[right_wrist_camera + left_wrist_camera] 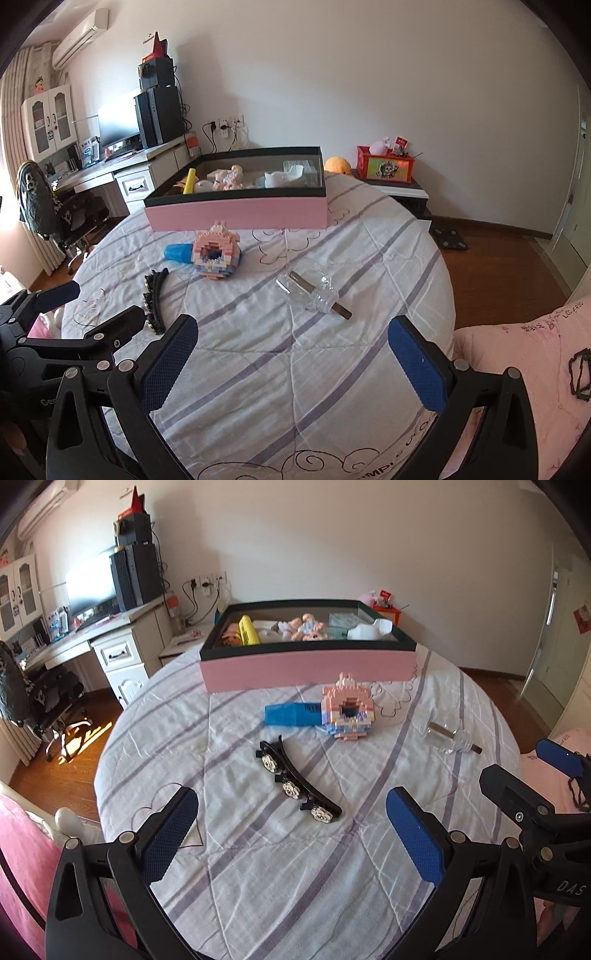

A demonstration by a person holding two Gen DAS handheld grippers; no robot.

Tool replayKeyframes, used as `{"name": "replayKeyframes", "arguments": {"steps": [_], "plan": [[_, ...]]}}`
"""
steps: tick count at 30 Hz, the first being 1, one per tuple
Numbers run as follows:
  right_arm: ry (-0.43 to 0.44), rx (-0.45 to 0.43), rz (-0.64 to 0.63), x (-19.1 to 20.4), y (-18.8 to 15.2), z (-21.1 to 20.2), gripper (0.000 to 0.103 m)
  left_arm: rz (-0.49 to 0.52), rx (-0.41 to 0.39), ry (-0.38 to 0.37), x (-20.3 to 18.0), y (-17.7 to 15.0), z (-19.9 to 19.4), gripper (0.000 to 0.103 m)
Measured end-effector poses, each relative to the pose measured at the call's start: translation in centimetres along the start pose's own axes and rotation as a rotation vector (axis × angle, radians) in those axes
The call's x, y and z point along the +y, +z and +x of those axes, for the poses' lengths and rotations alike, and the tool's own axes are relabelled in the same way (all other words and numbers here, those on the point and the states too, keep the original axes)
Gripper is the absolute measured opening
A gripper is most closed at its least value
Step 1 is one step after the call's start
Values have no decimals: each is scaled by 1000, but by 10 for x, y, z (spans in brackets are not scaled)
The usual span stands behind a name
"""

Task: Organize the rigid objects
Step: 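Pull both tools back from the pink box toward the remaining items, then grasp the black clip with the left tool while the right tool grasps the glass jar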

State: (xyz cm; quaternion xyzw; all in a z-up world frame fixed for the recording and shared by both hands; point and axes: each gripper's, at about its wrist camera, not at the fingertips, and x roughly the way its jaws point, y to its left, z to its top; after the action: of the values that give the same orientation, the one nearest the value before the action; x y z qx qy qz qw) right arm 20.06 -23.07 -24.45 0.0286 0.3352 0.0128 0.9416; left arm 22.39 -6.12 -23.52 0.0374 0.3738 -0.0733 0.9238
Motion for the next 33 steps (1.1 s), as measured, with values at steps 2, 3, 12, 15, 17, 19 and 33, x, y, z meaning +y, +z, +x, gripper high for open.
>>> {"name": "replayKeyframes", "arguments": {"steps": [2, 3, 12, 15, 17, 19, 33], "plan": [[3, 21, 9, -4, -2, 12, 103, -12, 21, 3, 1, -2, 11, 103], [3, 31, 14, -5, -2, 18, 103, -15, 28, 7, 0, -2, 17, 103], [8, 80, 32, -16, -3, 56, 103, -27, 105, 21, 3, -2, 58, 103], [3, 90, 33, -19, 0, 65, 103, -26, 91, 6, 5, -3, 59, 100], [2, 96, 34, -20, 2, 70, 103, -5, 81, 10, 6, -3, 60, 86], [0, 107, 26, -19, 5, 76, 103, 19, 63, 3, 8, -3, 57, 66], [20, 160, -53, -8, 21, 97, 59, 41, 24, -18, 9, 3, 51, 20]]}}
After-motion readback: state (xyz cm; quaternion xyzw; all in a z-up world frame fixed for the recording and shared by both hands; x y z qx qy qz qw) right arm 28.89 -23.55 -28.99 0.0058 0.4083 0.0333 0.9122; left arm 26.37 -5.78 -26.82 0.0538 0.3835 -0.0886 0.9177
